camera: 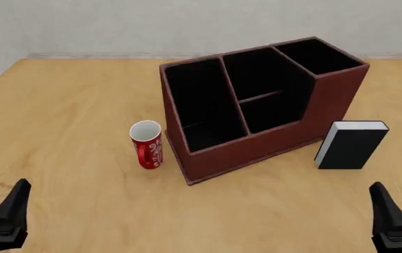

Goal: Pick up the book and place it in the left compartment of the caddy.

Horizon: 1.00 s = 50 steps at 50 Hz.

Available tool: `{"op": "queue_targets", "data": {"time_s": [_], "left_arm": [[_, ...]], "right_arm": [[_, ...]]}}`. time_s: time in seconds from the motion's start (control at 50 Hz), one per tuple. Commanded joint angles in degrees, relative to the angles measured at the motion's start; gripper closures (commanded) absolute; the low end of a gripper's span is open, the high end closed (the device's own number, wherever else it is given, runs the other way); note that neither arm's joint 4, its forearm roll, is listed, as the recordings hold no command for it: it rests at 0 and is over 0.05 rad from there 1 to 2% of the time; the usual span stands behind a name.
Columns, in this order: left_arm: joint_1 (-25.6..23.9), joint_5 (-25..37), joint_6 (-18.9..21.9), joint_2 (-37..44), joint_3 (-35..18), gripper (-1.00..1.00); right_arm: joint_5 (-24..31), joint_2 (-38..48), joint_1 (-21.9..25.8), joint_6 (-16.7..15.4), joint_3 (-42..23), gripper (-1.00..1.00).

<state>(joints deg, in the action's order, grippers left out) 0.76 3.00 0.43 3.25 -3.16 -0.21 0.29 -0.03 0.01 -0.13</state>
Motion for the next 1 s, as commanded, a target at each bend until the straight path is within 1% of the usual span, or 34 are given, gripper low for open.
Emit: {"op": "queue_targets", "data": {"time_s": [0.02,0.26,0.38,0.4,0.42,0.46,0.5,0.54,0.56,0.58,0.6,0.74,0.88,0.94,0.96,0.98,1.0], "left_arm": [[-0.8,-3.5,0.0,-2.7,2.9,-1.00],[-0.9,-3.5,0.4,-2.9,3.1,-1.00],[-1.1,-3.7,0.8,-3.1,3.1,-1.00],[-1.1,-3.6,0.8,-3.1,3.1,-1.00],[-1.2,-3.5,0.7,-3.1,3.1,-1.00],[-1.2,-3.0,0.7,-3.1,3.0,-1.00],[-1.3,-2.9,0.8,-3.1,3.0,-1.00],[-1.4,-2.7,0.8,-3.2,2.8,-1.00],[-1.6,-2.9,1.1,-3.2,2.8,-1.00],[-1.6,-2.9,1.1,-3.2,2.8,-1.00],[-1.7,-3.0,1.0,-3.2,2.9,-1.00],[-1.5,-2.8,0.6,-3.1,1.8,-1.00],[-1.4,-2.6,1.2,-3.2,0.9,-1.00],[-1.2,-3.1,1.1,-3.2,1.6,-1.00],[-1.1,-3.2,1.0,-3.2,1.7,-1.00],[-1.2,-3.2,0.9,-3.2,1.7,-1.00],[-1.3,-3.1,0.9,-3.2,1.6,-1.00]], "right_arm": [[-1.0,1.5,0.0,-0.4,-0.7,-1.00],[-2.4,2.4,0.7,-2.1,0.1,-1.00],[-0.8,1.8,0.8,-4.3,-1.6,-1.00],[-0.3,1.9,1.0,-5.3,-2.3,-1.00],[-0.1,2.0,0.9,-5.4,-2.6,-1.00],[0.8,2.8,1.2,-7.0,-4.2,-1.00],[1.1,4.3,1.9,-9.5,-5.4,-1.00],[1.8,4.9,2.5,-10.8,-6.7,-1.00],[2.1,6.0,2.9,-12.4,-7.7,-1.00],[2.1,5.9,2.9,-12.4,-7.7,-1.00],[2.2,6.9,3.0,-13.1,-8.4,-1.00],[3.1,13.0,3.7,-20.0,-12.6,-1.00],[5.1,17.8,4.3,-25.2,-15.8,-1.00],[6.0,20.9,4.9,-29.3,-16.9,-1.00],[6.1,21.5,4.4,-29.9,-17.3,-1.00],[7.3,22.9,4.3,-31.6,-18.5,-1.00],[7.7,23.4,3.8,-32.4,-19.0,-1.00]]}}
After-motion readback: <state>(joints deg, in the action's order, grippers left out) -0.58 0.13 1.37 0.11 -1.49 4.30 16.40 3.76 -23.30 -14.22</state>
